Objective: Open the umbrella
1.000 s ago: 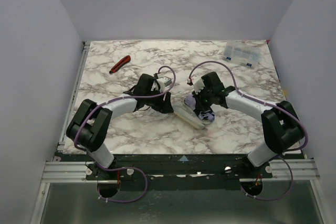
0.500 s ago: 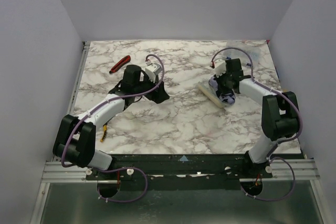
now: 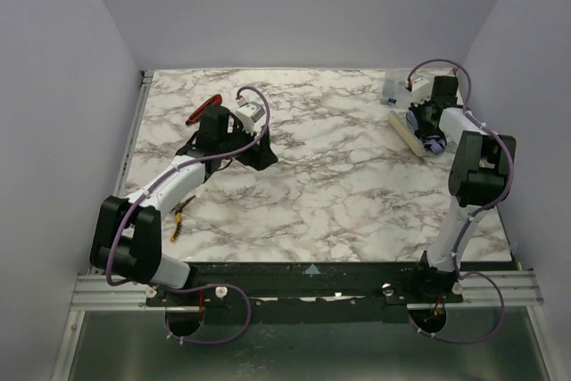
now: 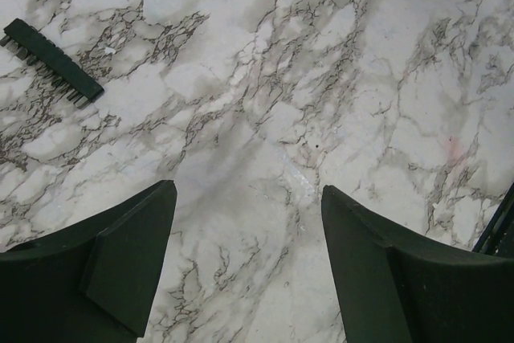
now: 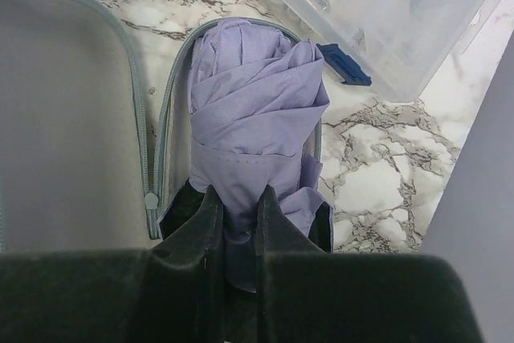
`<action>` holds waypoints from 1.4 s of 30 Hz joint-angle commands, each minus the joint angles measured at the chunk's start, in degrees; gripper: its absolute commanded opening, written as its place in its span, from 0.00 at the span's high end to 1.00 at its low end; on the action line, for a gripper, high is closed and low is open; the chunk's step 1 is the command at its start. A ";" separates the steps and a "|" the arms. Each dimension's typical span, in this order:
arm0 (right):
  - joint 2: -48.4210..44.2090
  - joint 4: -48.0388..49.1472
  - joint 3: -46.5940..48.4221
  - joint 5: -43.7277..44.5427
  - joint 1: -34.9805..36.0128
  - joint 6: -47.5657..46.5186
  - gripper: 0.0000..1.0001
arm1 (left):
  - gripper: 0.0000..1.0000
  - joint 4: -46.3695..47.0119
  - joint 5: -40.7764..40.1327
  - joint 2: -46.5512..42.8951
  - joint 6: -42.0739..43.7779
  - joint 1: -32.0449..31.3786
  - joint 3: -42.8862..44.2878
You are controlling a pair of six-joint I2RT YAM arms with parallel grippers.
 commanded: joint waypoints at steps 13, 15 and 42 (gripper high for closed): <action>-6.63 -15.50 9.01 -9.59 -0.09 3.33 1.00 | 0.20 -2.88 0.03 -0.38 2.43 2.50 4.28; -7.56 -15.60 10.24 -10.68 -0.06 4.23 1.00 | 0.16 -3.00 0.21 -0.42 2.26 2.92 4.96; -19.56 -7.14 14.16 -64.61 9.33 41.19 1.00 | 0.02 -4.67 14.29 -20.04 17.26 4.54 4.82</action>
